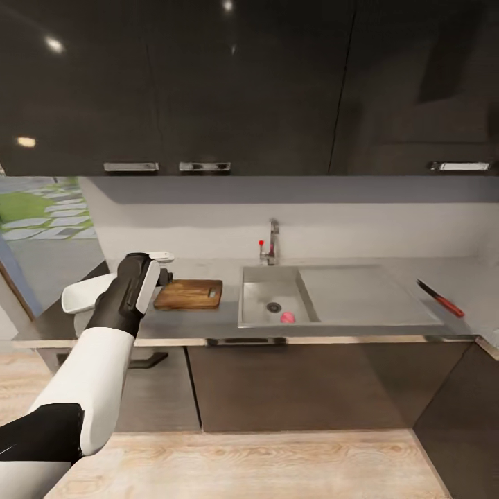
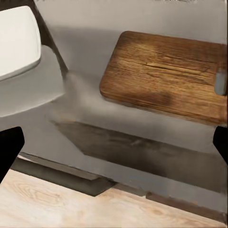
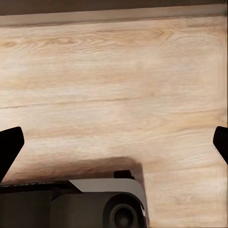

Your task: In the kitchen, take the Vidalia onion out of the sink, dice it on the chopping board with the paring knife, put the diced onion into the bowl on the countertop, then place both the paring knife and the chopping board into the sink.

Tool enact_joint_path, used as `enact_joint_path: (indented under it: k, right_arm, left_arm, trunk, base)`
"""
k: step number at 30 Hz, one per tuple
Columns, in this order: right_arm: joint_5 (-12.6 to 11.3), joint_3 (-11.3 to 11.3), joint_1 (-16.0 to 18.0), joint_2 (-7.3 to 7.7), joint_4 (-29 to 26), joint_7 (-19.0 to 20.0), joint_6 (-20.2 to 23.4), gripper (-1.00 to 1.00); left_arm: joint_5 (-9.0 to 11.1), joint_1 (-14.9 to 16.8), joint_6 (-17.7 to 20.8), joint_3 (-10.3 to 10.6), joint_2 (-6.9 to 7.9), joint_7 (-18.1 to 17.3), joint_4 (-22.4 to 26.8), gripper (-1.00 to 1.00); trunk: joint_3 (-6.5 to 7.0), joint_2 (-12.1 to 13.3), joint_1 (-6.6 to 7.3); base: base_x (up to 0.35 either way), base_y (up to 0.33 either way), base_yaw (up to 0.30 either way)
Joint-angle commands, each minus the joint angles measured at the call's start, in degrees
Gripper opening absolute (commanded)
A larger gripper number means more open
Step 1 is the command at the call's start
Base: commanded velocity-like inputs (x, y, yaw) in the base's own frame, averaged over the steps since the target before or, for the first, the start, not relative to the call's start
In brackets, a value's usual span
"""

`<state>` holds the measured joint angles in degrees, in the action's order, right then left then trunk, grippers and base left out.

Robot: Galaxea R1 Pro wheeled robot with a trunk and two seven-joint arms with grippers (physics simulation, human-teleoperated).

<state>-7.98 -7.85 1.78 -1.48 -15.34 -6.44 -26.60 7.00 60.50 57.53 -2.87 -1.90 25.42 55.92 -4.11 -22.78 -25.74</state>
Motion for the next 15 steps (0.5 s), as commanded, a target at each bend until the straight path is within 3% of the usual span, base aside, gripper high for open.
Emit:
enact_joint_path:
  k: [1, 15]
  right_arm:
    - [-0.56, -0.5, 0.06, 0.01, 0.04, -0.24, -0.2, 1.0]
    - [-0.37, -0.58, 0.06, 0.16, 0.12, -0.24, -0.2, 1.0]
  left_arm:
    - [0.62, 0.06, 0.13, -0.11, -0.03, 0.5, 0.06, 1.0]
    - [0.64, 0.05, 0.13, -0.11, -0.03, 0.5, -0.1, 1.0]
  trunk:
    - [-0.09, -0.14, -0.05]
    - [-0.02, -0.14, -0.05]
  base:
    - [0.073, -0.262, -0.197]
    - [0.073, -0.303, -0.024]
